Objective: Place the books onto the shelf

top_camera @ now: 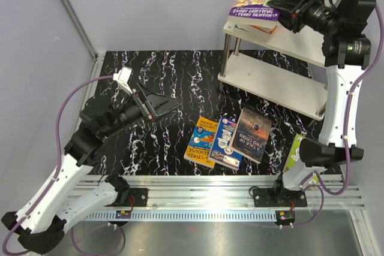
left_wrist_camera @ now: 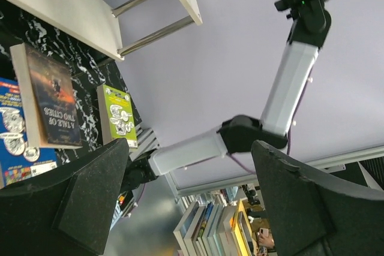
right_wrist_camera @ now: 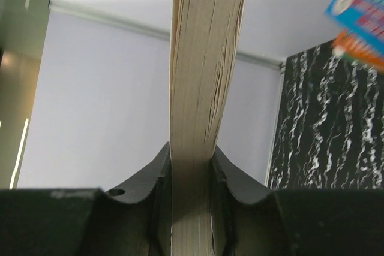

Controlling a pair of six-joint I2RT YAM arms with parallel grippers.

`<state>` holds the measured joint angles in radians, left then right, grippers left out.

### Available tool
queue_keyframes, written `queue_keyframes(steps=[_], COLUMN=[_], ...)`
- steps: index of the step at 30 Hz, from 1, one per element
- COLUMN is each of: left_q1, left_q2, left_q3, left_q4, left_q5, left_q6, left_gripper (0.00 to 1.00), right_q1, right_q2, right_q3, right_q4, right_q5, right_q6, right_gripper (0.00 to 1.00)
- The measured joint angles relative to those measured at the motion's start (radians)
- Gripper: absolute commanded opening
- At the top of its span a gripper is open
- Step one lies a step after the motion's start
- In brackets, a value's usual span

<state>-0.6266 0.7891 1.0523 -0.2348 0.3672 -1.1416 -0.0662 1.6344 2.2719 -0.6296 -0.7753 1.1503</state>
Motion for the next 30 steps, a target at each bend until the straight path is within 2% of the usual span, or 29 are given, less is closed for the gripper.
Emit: queue_keyframes(steps=[5, 11, 20, 23, 24, 25, 27, 28, 30], left_q1=[0.0, 0.0, 0.0, 0.0, 0.0, 0.0, 0.0, 0.0, 0.0], left_q2=[-0.078, -0.115, -0.147, -0.158, -0.161, -0.163, -0.164, -0.164, -0.164], left_q3=[-0.032, -0.032, -0.032, -0.032, -0.032, -0.032, -0.032, -0.032, -0.032], left_q4=[-0.074, -0.137, -0.206, -0.23, -0.239, -0.245, -0.25, -0.251, -0.251], left_q5=[-0.035, -0.072, -0.119, -0.136, -0.14, -0.145, -0.15, -0.154, -0.159], left_q6=[0.004, 0.012, 0.019, 0.021, 0.022, 0.024, 0.025, 0.027, 0.027], left_gripper=[0.9, 0.9, 0.9, 0.9, 0.9, 0.9, 0.9, 0.9, 0.9], right_q1=[-0.086, -0.096, -0.096, -0.096, -0.096, -0.096, -0.095, -0.096, -0.096], right_q2=[0.153, 0.333, 0.404, 0.394, 0.385, 0.377, 0.36, 0.349, 0.327], right_q3=[0.108, 0.201, 0.211, 0.181, 0.159, 0.138, 0.1, 0.084, 0.067], right_q4=[-0.006, -0.006, -0.01, 0.006, 0.013, 0.019, 0.036, 0.06, 0.082], right_q5=[0.034, 0.064, 0.137, 0.142, 0.146, 0.148, 0.15, 0.148, 0.15], right_q6=[0.009, 0.017, 0.021, 0.021, 0.021, 0.02, 0.021, 0.02, 0.013], right_gripper=[0.0, 0.0, 0.0, 0.16, 0.25, 0.44, 0.56, 0.68, 0.78])
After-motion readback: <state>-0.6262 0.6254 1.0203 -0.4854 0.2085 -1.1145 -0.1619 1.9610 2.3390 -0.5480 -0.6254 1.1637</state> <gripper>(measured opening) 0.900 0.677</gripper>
